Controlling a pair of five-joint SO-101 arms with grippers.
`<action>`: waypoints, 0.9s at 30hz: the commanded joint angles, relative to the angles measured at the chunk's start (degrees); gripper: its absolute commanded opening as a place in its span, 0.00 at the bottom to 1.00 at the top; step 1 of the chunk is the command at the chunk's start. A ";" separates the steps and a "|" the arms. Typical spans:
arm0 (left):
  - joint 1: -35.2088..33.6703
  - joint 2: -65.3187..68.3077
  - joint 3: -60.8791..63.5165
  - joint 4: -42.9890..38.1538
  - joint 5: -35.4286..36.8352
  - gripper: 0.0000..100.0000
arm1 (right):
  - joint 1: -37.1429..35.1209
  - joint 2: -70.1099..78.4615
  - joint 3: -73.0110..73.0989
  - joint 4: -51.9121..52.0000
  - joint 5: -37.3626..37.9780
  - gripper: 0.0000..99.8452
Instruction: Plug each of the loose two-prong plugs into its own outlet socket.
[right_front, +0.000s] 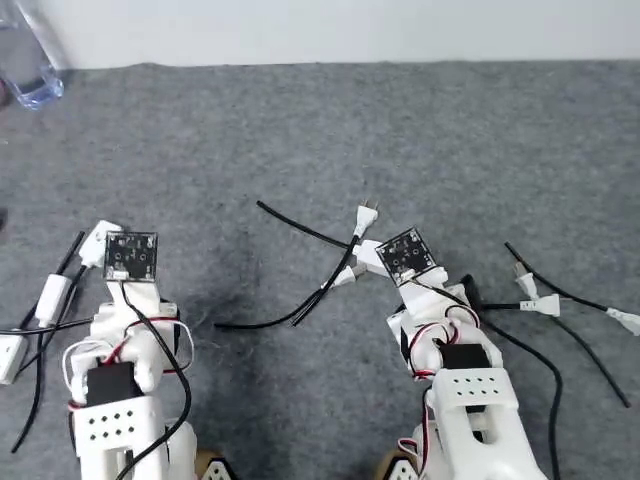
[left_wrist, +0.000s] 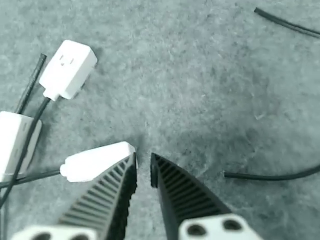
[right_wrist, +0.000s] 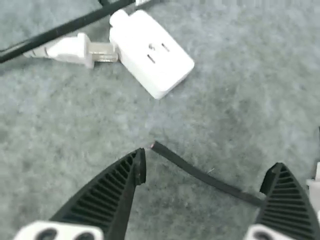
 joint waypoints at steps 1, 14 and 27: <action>-0.88 -0.70 1.98 -4.92 2.37 0.05 | -2.42 -0.48 -9.05 8.31 -3.60 0.36; -1.14 -0.79 4.88 -8.79 3.43 0.05 | -9.71 16.31 -49.41 33.71 -4.84 0.36; -1.05 -0.70 5.93 -11.43 3.43 0.06 | -11.03 72.66 -109.27 58.86 -23.74 0.36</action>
